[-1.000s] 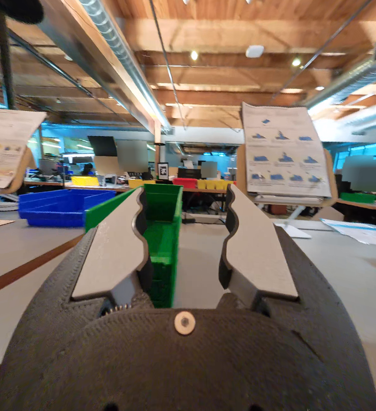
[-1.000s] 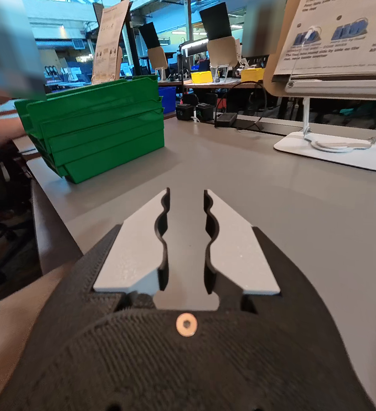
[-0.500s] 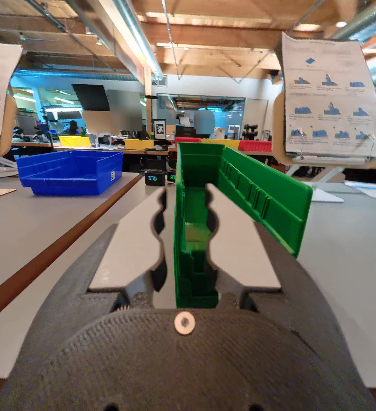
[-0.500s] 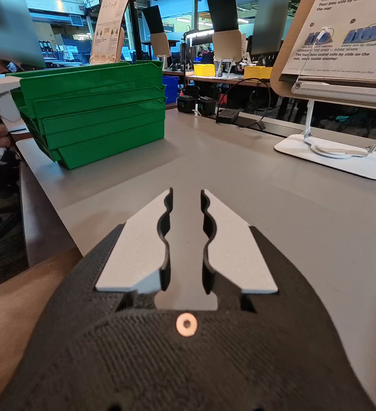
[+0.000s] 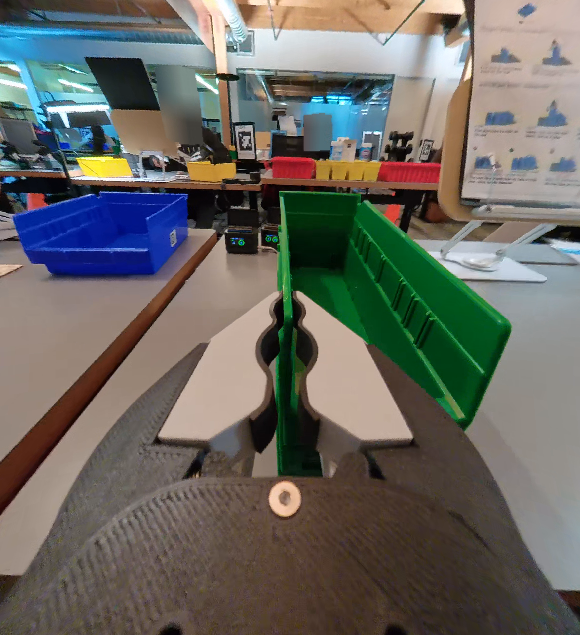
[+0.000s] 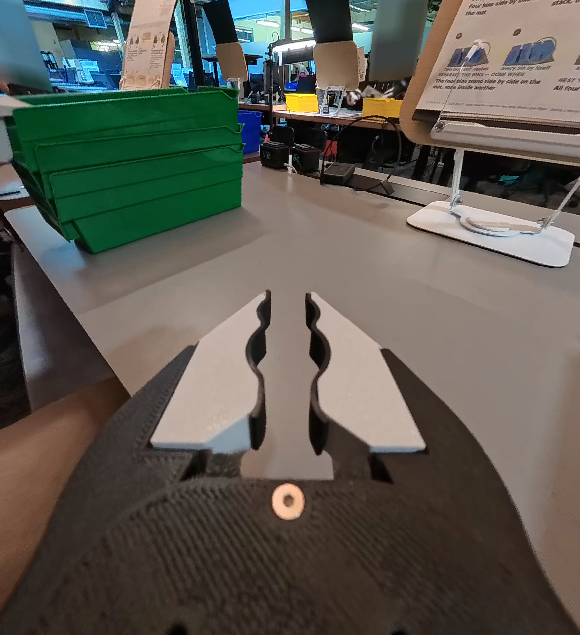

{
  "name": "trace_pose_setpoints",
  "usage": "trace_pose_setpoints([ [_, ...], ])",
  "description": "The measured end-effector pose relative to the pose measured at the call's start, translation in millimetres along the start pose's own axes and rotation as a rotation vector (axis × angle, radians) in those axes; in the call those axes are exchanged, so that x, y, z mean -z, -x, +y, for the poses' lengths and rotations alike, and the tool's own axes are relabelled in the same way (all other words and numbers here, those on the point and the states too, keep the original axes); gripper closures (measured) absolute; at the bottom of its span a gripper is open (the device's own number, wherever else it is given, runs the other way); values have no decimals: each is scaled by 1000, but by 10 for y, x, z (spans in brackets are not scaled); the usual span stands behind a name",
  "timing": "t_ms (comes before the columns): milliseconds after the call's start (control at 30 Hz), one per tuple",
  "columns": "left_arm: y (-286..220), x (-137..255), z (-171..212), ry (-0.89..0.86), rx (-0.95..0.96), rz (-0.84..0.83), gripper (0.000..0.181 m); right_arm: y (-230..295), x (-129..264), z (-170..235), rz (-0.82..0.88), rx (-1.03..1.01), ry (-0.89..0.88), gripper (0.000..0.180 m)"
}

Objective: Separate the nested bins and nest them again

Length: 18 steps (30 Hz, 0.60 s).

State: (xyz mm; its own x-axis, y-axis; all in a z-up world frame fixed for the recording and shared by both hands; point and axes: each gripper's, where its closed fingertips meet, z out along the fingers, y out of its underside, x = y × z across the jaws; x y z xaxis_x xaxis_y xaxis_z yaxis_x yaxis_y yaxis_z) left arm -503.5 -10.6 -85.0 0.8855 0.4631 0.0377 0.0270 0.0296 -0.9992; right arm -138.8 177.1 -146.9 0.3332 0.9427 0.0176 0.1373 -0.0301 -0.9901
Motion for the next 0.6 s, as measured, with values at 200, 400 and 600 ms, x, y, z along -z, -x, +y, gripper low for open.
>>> trace_pose_setpoints([
  [200,-89,-33,-100,-37,23,12,181,-29,71,82,22,35,27,164],
  [400,-135,-38,-115,-59,93,28,181,-69,99,72,32,20,20,165],
  [600,-79,-11,-61,-61,283,42,181,-42,81,93,26,38,31,166],
])
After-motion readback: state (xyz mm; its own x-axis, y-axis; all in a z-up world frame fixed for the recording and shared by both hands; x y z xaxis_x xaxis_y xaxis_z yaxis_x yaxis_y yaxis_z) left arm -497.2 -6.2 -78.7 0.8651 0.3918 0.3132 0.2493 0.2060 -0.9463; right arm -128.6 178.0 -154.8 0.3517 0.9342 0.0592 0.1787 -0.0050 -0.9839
